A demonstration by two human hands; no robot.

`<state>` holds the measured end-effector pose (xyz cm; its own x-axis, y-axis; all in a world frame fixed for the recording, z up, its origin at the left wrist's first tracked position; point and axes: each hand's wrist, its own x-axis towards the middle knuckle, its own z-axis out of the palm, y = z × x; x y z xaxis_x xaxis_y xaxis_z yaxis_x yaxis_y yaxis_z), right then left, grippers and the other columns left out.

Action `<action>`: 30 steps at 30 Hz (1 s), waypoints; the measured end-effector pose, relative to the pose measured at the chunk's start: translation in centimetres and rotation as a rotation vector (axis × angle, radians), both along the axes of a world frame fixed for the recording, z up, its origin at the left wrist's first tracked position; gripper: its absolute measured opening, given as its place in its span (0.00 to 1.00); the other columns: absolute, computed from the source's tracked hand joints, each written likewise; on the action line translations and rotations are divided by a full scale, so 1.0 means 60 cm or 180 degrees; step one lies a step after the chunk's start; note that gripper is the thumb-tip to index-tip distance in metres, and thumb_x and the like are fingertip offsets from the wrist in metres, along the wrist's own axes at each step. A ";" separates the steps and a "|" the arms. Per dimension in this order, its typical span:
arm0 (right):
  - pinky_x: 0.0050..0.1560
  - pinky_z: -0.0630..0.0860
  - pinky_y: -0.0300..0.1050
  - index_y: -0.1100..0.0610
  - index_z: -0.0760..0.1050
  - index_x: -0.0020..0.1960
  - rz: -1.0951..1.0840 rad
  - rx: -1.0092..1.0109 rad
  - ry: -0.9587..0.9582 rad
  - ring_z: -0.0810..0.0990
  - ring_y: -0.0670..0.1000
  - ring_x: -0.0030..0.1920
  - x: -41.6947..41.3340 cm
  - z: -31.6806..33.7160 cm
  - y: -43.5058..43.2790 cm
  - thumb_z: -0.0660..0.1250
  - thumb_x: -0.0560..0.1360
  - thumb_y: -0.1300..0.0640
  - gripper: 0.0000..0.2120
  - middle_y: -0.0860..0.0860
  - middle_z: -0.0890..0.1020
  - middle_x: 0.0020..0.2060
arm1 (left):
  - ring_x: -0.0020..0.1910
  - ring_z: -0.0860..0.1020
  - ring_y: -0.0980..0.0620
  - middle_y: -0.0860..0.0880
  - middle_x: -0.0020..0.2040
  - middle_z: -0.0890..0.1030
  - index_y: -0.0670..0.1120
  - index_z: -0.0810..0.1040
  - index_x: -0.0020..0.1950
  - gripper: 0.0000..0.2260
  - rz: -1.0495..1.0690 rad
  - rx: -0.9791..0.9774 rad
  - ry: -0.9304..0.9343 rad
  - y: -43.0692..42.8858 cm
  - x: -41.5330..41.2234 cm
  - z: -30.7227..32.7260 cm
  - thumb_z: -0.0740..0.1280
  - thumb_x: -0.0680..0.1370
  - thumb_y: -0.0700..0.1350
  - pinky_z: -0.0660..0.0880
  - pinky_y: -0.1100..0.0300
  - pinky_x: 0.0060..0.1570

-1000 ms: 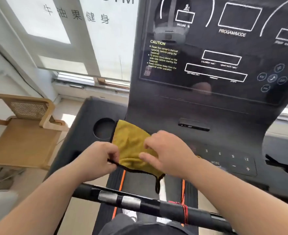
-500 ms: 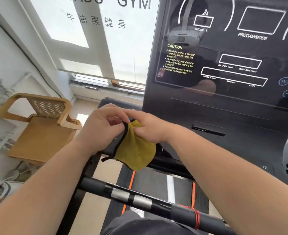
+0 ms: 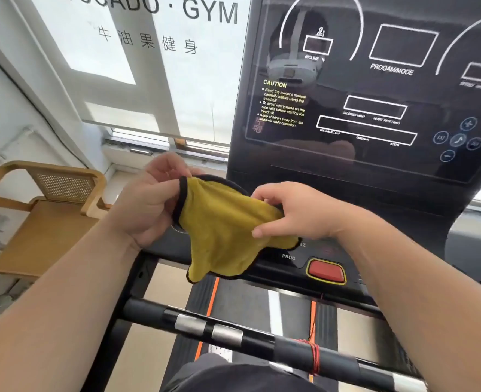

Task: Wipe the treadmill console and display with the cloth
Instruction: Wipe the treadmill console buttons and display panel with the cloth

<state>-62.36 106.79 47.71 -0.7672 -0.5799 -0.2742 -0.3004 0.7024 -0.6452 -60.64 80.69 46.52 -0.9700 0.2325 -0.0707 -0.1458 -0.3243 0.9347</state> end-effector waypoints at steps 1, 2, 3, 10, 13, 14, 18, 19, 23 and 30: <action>0.44 0.77 0.41 0.45 0.79 0.53 -0.0017 0.0015 -0.0026 0.81 0.44 0.41 0.003 0.013 0.013 0.76 0.75 0.45 0.11 0.45 0.83 0.42 | 0.39 0.82 0.50 0.47 0.43 0.85 0.48 0.77 0.36 0.18 -0.0028 0.0076 0.0032 0.002 -0.003 0.005 0.61 0.78 0.29 0.80 0.58 0.39; 0.45 0.79 0.43 0.45 0.79 0.53 -0.0040 -0.0061 -0.0109 0.82 0.45 0.43 0.006 0.027 0.026 0.76 0.76 0.46 0.09 0.45 0.84 0.43 | 0.39 0.82 0.50 0.47 0.43 0.85 0.48 0.77 0.36 0.17 -0.0063 0.0159 0.0058 0.004 -0.005 0.009 0.61 0.78 0.29 0.80 0.57 0.39; 0.46 0.80 0.43 0.45 0.79 0.55 -0.0067 -0.0223 -0.0235 0.83 0.46 0.45 0.011 0.043 0.038 0.75 0.77 0.47 0.09 0.45 0.85 0.44 | 0.39 0.81 0.49 0.47 0.43 0.84 0.48 0.77 0.37 0.16 -0.0078 0.0258 0.0050 0.006 -0.007 0.014 0.60 0.78 0.30 0.80 0.57 0.39; 0.51 0.73 0.43 0.43 0.75 0.65 -0.0709 0.0831 0.0402 0.78 0.49 0.57 -0.020 -0.030 0.073 0.70 0.80 0.55 0.15 0.43 0.79 0.54 | 0.33 0.76 0.49 0.42 0.41 0.78 0.46 0.75 0.39 0.14 0.0558 -0.1040 -0.0669 0.054 -0.022 -0.067 0.61 0.78 0.29 0.72 0.58 0.30; 0.51 0.75 0.53 0.49 0.76 0.66 -0.1112 0.1629 0.1438 0.77 0.58 0.57 -0.001 -0.120 0.043 0.67 0.78 0.59 0.17 0.51 0.78 0.57 | 0.36 0.81 0.45 0.42 0.40 0.81 0.44 0.77 0.42 0.09 0.0975 -0.1770 -0.0954 0.075 -0.028 -0.143 0.64 0.74 0.31 0.81 0.52 0.33; 0.49 0.75 0.53 0.51 0.78 0.63 -0.1206 0.1499 0.1780 0.76 0.58 0.54 0.012 -0.141 0.025 0.66 0.78 0.57 0.14 0.51 0.78 0.54 | 0.39 0.82 0.43 0.42 0.41 0.82 0.45 0.78 0.41 0.09 0.1110 -0.1974 -0.0963 0.077 -0.029 -0.158 0.65 0.73 0.32 0.82 0.50 0.37; 0.60 0.75 0.61 0.53 0.78 0.62 -0.0834 0.0663 0.1531 0.75 0.60 0.60 0.058 -0.186 -0.066 0.59 0.79 0.42 0.20 0.55 0.78 0.61 | 0.44 0.83 0.47 0.49 0.40 0.84 0.50 0.82 0.40 0.10 0.1092 -0.2563 -0.0698 0.071 -0.034 -0.170 0.67 0.71 0.36 0.82 0.51 0.46; 0.70 0.68 0.66 0.49 0.74 0.70 -0.0719 0.0735 0.1247 0.70 0.62 0.70 0.065 -0.195 -0.086 0.57 0.80 0.39 0.24 0.56 0.73 0.70 | 0.45 0.83 0.48 0.50 0.40 0.84 0.50 0.83 0.40 0.10 0.0951 -0.2679 -0.0574 0.070 -0.034 -0.166 0.67 0.71 0.35 0.81 0.51 0.47; 0.73 0.31 0.76 0.38 0.45 0.83 -0.0814 0.1419 0.1082 0.35 0.61 0.82 0.071 -0.238 -0.099 0.43 0.79 0.29 0.34 0.50 0.40 0.84 | 0.46 0.83 0.47 0.52 0.45 0.85 0.52 0.81 0.48 0.12 0.0792 -0.2687 -0.0389 0.056 -0.035 -0.159 0.64 0.74 0.37 0.81 0.48 0.51; 0.75 0.39 0.77 0.48 0.48 0.84 -0.1599 0.1964 0.1294 0.47 0.72 0.80 0.099 -0.259 -0.024 0.47 0.78 0.29 0.40 0.65 0.51 0.82 | 0.49 0.80 0.61 0.58 0.48 0.85 0.55 0.82 0.49 0.11 0.0308 -0.2705 -0.0128 0.034 -0.049 -0.176 0.64 0.78 0.40 0.75 0.59 0.53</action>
<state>-56.44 105.37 32.16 -0.9969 0.0116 -0.0777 0.0131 0.9997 -0.0194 -63.56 82.74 35.94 -0.9759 0.0012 -0.2183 -0.1920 0.4714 0.8607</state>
